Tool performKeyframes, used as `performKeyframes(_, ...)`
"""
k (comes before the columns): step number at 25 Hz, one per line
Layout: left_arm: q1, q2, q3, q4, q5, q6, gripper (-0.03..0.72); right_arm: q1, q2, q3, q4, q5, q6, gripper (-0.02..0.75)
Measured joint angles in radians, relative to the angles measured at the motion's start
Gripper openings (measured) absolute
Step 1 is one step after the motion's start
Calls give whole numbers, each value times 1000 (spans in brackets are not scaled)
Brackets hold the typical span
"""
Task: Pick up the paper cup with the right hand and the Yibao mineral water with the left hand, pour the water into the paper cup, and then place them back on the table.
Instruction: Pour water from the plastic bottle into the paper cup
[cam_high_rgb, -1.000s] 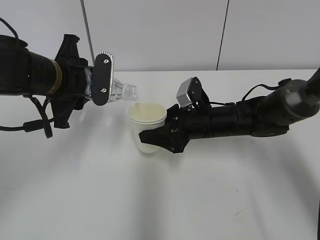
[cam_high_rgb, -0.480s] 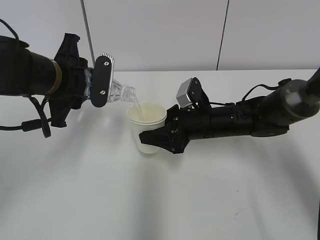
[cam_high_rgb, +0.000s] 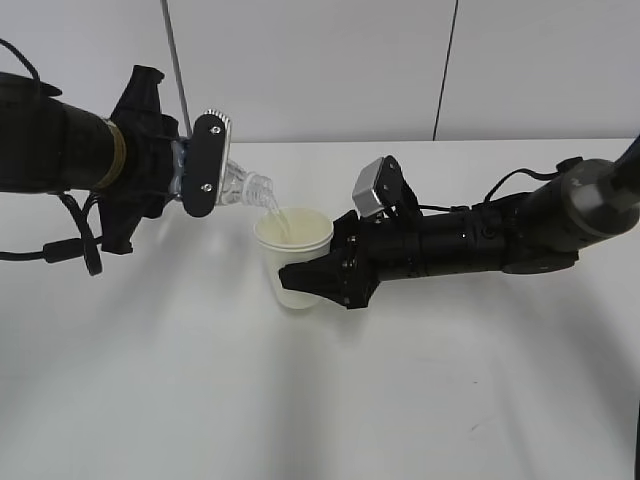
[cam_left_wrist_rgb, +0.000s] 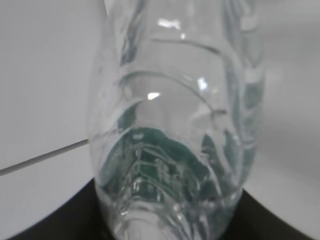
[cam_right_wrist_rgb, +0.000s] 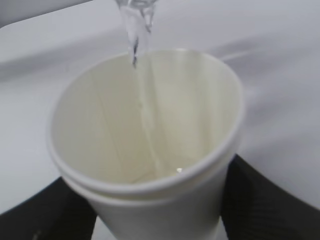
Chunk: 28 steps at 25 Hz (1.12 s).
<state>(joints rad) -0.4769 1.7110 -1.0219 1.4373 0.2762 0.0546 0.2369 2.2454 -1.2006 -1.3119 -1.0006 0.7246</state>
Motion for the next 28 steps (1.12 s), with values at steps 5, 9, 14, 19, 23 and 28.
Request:
performKeyframes(5, 0, 0, 0, 2, 1, 0, 349, 0, 0, 0, -1, 0, 0, 521)
performKeyframes(9, 0, 0, 0, 5, 1, 0, 349, 0, 0, 0, -1, 0, 0, 521)
performKeyframes(14, -1, 0, 0, 12, 1, 0, 349, 0, 0, 0, -1, 0, 0, 521)
performKeyframes(19, -13, 0, 0, 33, 11, 0, 349, 0, 0, 0, -4, 1, 0, 521)
performKeyframes(23, -14, 0, 0, 40, 16, 0, 349, 0, 0, 0, -8, 1, 0, 521)
performKeyframes(28, -14, 0, 0, 43, 18, 0, 349, 0, 0, 0, -11, 1, 0, 521)
